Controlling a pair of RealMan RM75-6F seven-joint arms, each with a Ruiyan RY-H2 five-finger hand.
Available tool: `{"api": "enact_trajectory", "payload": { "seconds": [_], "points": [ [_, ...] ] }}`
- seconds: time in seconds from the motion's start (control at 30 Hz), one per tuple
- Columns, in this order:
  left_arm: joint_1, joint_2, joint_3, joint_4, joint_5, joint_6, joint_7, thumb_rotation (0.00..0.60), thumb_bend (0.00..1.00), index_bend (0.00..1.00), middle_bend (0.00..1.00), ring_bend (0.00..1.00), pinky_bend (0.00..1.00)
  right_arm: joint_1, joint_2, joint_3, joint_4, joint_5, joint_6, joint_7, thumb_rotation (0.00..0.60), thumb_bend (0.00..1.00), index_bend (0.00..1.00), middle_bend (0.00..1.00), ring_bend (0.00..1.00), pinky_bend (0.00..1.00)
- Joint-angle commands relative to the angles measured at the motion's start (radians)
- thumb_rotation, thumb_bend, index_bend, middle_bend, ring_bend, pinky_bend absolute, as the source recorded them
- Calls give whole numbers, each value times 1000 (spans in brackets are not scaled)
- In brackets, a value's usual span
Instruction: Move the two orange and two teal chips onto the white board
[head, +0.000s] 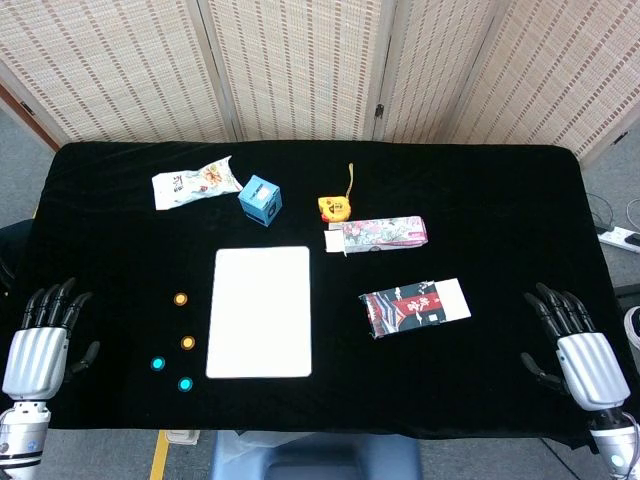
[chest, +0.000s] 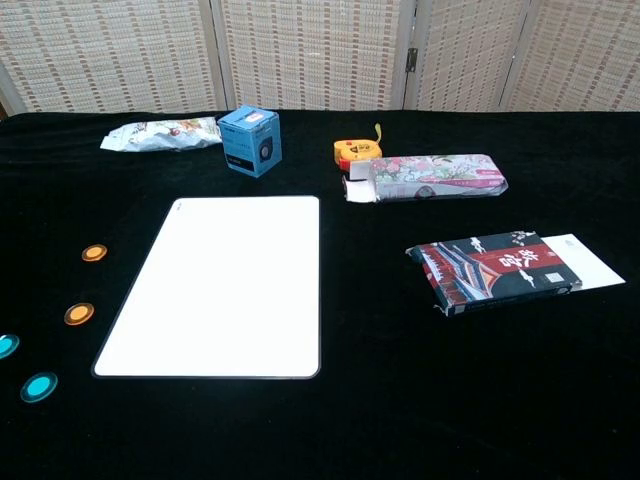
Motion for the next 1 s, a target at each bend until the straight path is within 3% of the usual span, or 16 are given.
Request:
{"api": "enact_trajectory", "payload": {
  "seconds": [0.03,0.47,0.83,1.0],
  "points": [
    [-2,-2,-1,5,-2,-3,-4,600,352,205,59,17,0,-4,6,2,-11,2,0,-9,600,361,0,17,0,0],
    [-61,18,-18,21,5,-82,-52,600,354,243,108,79,0,11,36,39,-34,50,-49,-5,600,360,0,17,0,0],
    [-260,-12,-85,157,-64,-363,-186,600,419,408,166,118,0,34,49,67,-33,70,-87,11,600,361,0,17,0,0],
    [-336,-64,-94,244,-107,-471,-185,600,418,421,167,118,0,34,51,72,-34,76,-91,9,600,360,0,17,0,0]
  ]
}}
